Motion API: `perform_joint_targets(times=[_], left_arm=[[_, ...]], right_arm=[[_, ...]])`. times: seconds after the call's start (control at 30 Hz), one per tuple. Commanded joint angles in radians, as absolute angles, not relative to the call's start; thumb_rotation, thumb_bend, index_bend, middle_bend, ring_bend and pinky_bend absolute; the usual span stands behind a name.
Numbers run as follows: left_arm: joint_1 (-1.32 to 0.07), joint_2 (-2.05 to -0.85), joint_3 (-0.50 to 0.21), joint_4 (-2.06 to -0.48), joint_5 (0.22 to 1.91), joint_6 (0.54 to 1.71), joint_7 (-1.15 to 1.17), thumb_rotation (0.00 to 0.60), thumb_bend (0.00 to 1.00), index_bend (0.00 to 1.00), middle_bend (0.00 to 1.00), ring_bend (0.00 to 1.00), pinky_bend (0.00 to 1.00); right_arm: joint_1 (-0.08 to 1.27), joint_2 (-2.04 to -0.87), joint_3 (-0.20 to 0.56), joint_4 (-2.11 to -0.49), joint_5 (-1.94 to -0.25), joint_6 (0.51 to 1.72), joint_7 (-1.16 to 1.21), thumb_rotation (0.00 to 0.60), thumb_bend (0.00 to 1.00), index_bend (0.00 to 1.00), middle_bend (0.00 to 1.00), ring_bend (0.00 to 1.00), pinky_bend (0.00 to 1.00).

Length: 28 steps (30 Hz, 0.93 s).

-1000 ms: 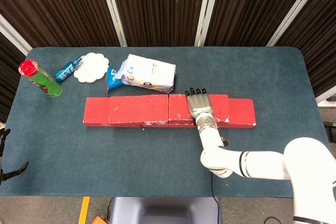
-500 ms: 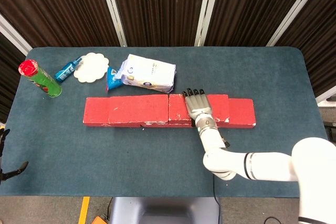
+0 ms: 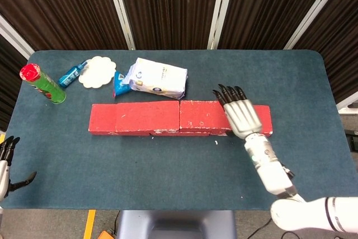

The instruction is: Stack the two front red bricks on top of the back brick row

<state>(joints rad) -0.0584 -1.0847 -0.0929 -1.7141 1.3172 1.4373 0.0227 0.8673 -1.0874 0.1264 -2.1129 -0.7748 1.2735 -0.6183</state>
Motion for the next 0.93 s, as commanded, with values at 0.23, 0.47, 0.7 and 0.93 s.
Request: perform_joint_targets(times=[0.23, 0.47, 0.7, 0.93], left_arm=[[-0.062, -1.087, -0.093, -1.697, 1.338, 1.441, -0.006, 0.600, 0.22, 0.00, 0.00, 0.00, 0.00], [-0.065, -1.084, -0.077, -1.648, 1.432, 1.469, -0.076, 0.600, 0.23, 0.00, 0.00, 0.00, 0.00], [-0.062, -1.089, -0.065, -1.625, 1.466, 1.488, -0.063, 0.600, 0.23, 0.00, 0.00, 0.00, 0.00], [-0.066, -1.102, -0.063, -1.638, 1.468, 1.487, -0.052, 0.600, 0.23, 0.00, 0.00, 0.00, 0.00]], right_arm=[[0.290, -1.165, -0.194, -1.748, -1.517, 1.625, -0.068, 0.600, 0.00, 0.19, 0.06, 0.01, 0.00], [0.214, -1.269, -0.129, -1.573, -1.499, 1.669, -0.100, 0.600, 0.00, 0.19, 0.06, 0.01, 0.00], [0.180, -1.292, -0.073, -1.526, -1.471, 1.661, -0.118, 0.600, 0.00, 0.19, 0.06, 0.01, 0.00], [0.148, -1.283, -0.045, -1.557, -1.459, 1.653, -0.134, 0.600, 0.00, 0.19, 0.06, 0.01, 0.00]])
